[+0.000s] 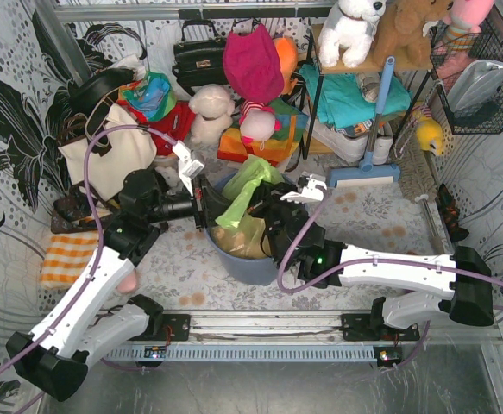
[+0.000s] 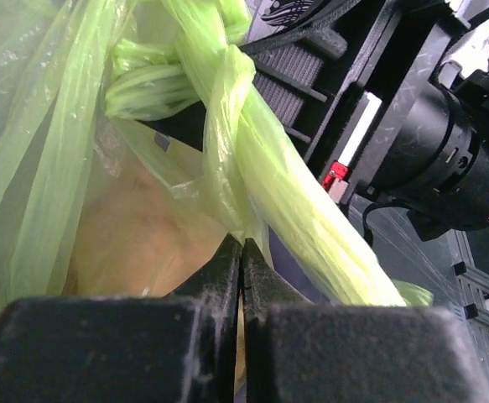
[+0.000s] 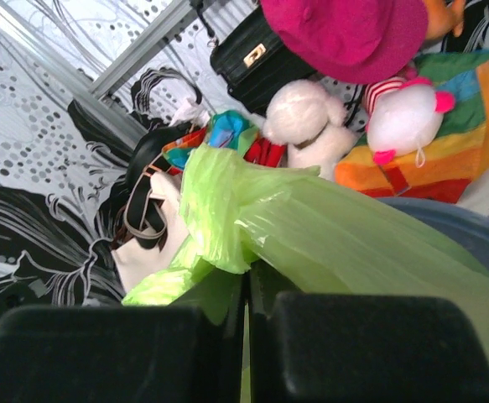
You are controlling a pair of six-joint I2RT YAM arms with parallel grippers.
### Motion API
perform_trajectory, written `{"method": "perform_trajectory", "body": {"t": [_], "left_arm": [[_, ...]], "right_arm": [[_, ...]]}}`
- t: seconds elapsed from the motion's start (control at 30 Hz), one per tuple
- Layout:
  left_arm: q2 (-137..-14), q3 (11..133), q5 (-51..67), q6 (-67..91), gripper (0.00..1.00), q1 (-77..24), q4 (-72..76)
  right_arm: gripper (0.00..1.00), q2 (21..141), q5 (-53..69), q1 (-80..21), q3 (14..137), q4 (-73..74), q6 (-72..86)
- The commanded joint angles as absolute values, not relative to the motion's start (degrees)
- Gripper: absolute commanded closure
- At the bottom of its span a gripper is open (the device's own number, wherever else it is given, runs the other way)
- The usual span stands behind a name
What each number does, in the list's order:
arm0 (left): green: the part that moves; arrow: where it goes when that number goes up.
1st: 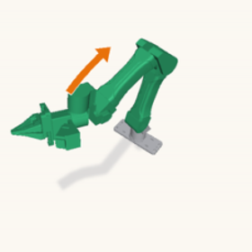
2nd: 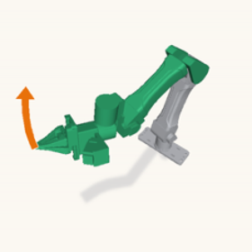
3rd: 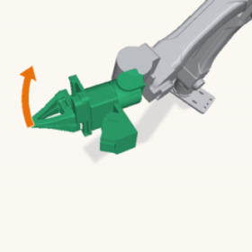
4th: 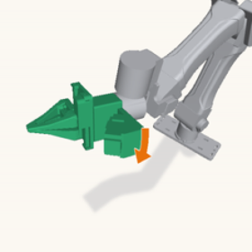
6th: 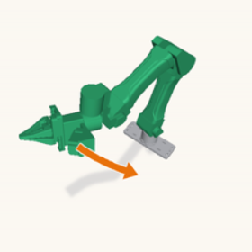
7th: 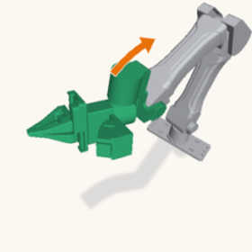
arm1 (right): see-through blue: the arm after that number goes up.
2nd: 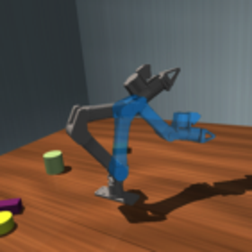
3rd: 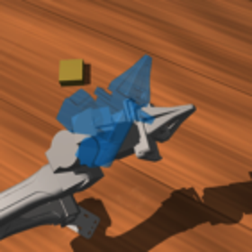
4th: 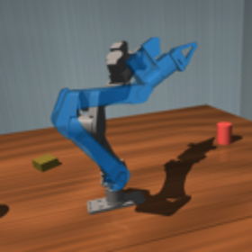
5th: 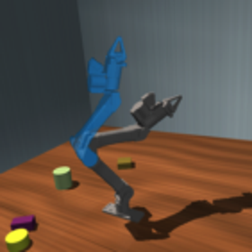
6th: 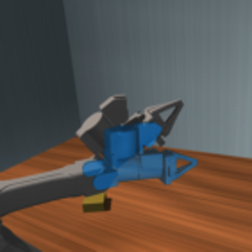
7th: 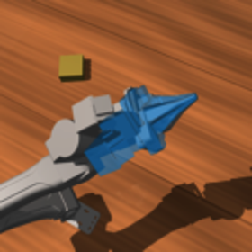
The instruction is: Tie the trash bag
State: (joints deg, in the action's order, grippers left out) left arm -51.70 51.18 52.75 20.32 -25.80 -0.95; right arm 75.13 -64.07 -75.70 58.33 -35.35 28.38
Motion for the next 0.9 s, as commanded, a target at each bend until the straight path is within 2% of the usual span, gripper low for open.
{"method": "perform_trajectory", "body": {"t": [0.0, 0.13, 0.17, 0.2, 0.23, 0.3, 0.47, 0.63, 0.73, 0.87], "left_arm": [[-50.91, 52.95, 54.28, 18.65, 0.92, -26.32, -4.9], [-50.97, 56.7, 49.68, 13.06, 0.87, -26.37, -12.12], [-51.05, 57.76, 48.45, 11.76, 0.76, -26.31, -13.79], [-50.99, 58.61, 46.68, 10.45, 0.59, -26.32, -14.99], [-50.79, 59.52, 44.3, 9.33, 0.49, -26.29, -15.78], [-50.06, 61.0, 38.69, 7.78, 0.4, -26.37, -16.26], [-50.52, 65.91, 27.2, 5.63, 0.4, -26.31, -14.97], [-53.05, 69.31, 24.36, 6.62, 0.41, -26.31, -10.31], [-55.83, 71.17, 24.79, 6.56, 0.35, -26.28, -8.84], [-61.1, 74.65, 29.96, 2.93, 0.18, -26.26, -11.95]], "right_arm": [[1.0, 74.74, -68.97, -75.41, 55.65, -48.86, 17.65], [1.0, 74.86, -69.58, -75.41, 54.18, -54.77, 13.37], [1.0, 74.88, -69.54, -75.45, 54.22, -55.01, 13.21], [1.0, 74.84, -69.46, -75.42, 54.27, -55.03, 13.12], [1.0, 74.8, -69.33, -75.42, 54.3, -55.02, 13.1], [1.0, 74.64, -69.11, -75.41, 54.32, -54.85, 13.08], [1.0, 73.95, -68.57, -75.41, 54.64, -51.55, 15.31], [1.0, 73.75, -68.27, -75.45, 54.84, -50.46, 16.07], [1.0, 73.65, -68.05, -75.41, 55.0, -50.04, 16.22], [1.0, 73.61, -67.93, -75.41, 55.0, -49.35, 17.12]]}}
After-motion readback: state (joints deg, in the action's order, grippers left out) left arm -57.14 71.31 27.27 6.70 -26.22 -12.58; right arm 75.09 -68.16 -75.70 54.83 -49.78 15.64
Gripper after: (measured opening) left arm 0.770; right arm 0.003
